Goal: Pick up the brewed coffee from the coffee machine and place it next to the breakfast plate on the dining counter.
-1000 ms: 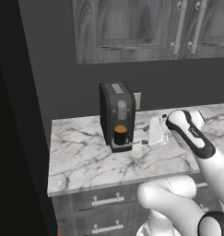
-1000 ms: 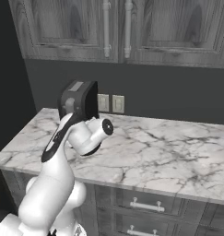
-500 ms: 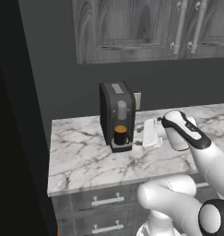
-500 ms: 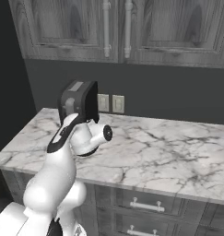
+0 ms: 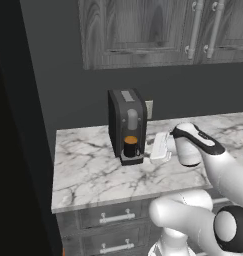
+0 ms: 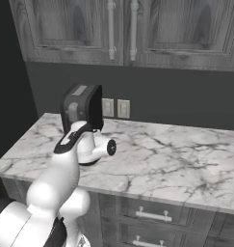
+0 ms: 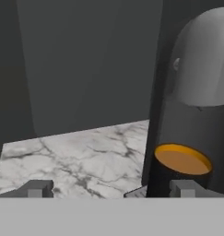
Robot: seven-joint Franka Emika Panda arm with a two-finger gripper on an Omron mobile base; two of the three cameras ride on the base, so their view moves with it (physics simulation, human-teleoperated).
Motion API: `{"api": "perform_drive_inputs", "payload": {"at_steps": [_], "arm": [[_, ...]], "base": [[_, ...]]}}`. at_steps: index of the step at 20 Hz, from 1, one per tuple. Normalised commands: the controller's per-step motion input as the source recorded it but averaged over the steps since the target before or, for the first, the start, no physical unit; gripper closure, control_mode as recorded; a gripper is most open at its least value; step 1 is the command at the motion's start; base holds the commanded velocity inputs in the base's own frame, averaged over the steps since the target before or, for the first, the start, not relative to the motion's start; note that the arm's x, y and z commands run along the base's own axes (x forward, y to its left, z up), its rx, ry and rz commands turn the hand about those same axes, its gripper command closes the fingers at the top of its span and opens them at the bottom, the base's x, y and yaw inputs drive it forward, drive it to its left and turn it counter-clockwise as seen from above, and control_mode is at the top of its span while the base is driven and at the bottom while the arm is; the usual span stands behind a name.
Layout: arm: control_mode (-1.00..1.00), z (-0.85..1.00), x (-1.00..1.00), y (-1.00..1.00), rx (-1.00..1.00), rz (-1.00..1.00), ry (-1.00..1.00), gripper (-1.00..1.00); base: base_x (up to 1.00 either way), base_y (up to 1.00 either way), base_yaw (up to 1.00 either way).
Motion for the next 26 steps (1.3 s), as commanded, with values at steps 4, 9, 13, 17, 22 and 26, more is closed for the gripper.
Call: {"api": "perform_drive_inputs", "payload": {"at_steps": [4, 9, 13, 17, 22, 26], "arm": [[-1.00, -0.14, 0.16, 0.00, 0.10, -0.05, 0.00, -1.00], [-1.00, -0.10, 0.17, 0.00, 0.05, -0.01, 0.00, -1.00], [-1.00, -0.12, 0.24, 0.00, 0.02, 0.00, 0.00, -1.00], [-1.00, -0.09, 0.29, 0.00, 0.03, 0.00, 0.00, -1.00], [-1.00, -0.19, 0.29, -0.02, 0.03, 0.00, 0.00, -1.00], [-1.00, -0.27, 0.26, -0.03, 0.01, 0.00, 0.00, -1.00]], "base": [[0.00, 0.00, 0.00], [0.00, 0.00, 0.00], [0.00, 0.00, 0.00], [0.00, 0.00, 0.00], [0.00, 0.00, 0.00], [0.00, 0.00, 0.00]]}}
